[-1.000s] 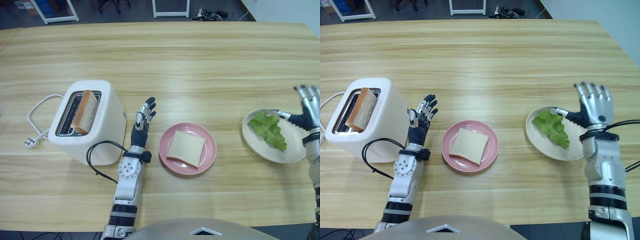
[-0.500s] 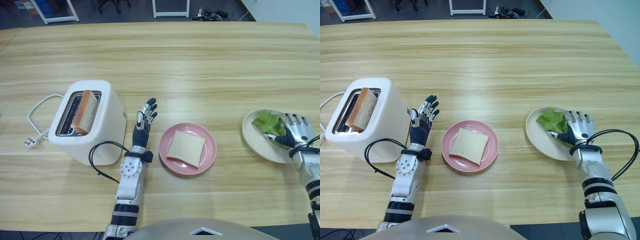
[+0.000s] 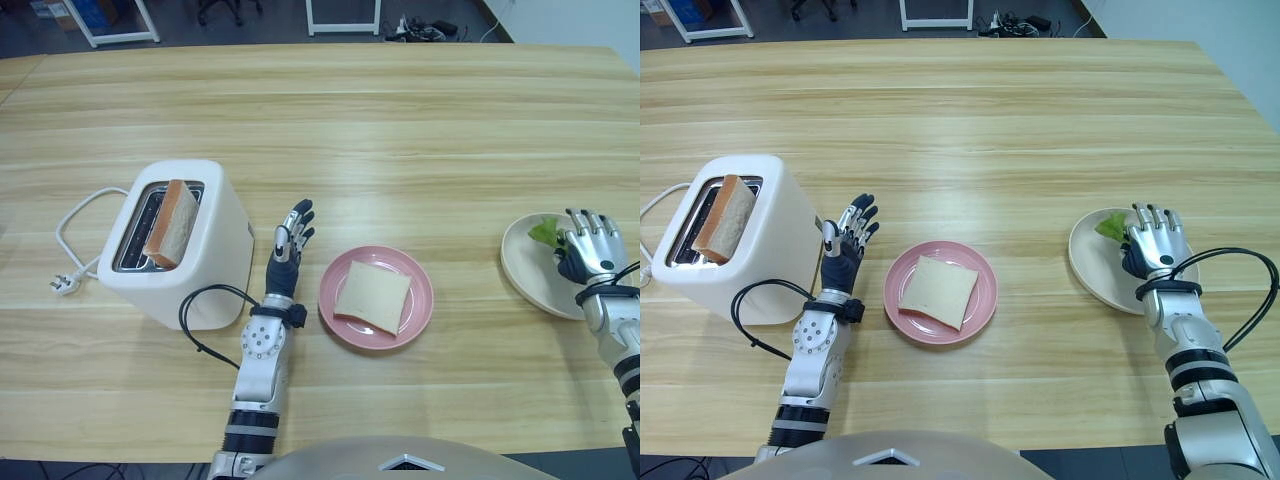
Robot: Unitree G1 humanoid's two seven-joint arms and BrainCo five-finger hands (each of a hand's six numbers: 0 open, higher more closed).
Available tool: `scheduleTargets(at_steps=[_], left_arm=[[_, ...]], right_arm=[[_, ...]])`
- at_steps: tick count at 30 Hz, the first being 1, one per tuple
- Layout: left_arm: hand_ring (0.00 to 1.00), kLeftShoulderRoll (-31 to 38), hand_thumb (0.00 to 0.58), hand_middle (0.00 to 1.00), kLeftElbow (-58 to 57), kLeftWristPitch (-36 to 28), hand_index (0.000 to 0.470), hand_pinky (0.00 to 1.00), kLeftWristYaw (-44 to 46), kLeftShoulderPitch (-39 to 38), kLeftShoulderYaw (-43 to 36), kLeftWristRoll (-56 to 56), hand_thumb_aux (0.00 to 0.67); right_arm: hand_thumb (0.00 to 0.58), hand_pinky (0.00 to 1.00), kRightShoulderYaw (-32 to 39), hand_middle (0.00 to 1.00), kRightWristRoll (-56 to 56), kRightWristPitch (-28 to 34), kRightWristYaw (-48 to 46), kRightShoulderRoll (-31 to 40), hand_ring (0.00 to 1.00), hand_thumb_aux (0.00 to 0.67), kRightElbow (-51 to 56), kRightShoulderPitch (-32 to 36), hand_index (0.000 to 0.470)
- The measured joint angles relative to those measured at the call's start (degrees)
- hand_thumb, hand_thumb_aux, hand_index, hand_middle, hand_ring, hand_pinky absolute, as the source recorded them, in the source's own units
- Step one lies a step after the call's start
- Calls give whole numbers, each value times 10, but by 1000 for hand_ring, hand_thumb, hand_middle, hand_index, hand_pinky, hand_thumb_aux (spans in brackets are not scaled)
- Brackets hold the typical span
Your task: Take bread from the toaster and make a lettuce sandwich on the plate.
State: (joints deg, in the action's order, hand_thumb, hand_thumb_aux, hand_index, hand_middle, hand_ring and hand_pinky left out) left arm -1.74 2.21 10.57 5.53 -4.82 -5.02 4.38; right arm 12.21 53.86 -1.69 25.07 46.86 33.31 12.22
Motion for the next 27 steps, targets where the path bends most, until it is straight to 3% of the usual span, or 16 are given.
scheduleTargets(at_steps=[5,10,15,19,27], left_arm=[[0,0,0,0,-3,0,0,0,0,1,1,0,0],[0,0,0,0,-21,1,0,0,0,8,4,0,0],[0,0,0,0,-37,2,0,0,1,17,7,1,0],[0,-2,0,0,-46,2,0,0,1,26,9,2,0],[0,-17,0,0,-69,6,0,0,-1,29,10,2,0]], right_arm=[[580,0,-47,0,-12,26,-12,8,0,670,-196,-58,470],[580,0,-38,0,-10,31,-45,-41,0,670,-335,-47,470],[580,0,30,0,7,18,-62,-128,0,670,-345,4,470],[580,0,93,0,26,0,-66,-186,0,670,-294,31,470],[580,0,170,0,36,-32,-81,-229,0,670,-270,-20,470]])
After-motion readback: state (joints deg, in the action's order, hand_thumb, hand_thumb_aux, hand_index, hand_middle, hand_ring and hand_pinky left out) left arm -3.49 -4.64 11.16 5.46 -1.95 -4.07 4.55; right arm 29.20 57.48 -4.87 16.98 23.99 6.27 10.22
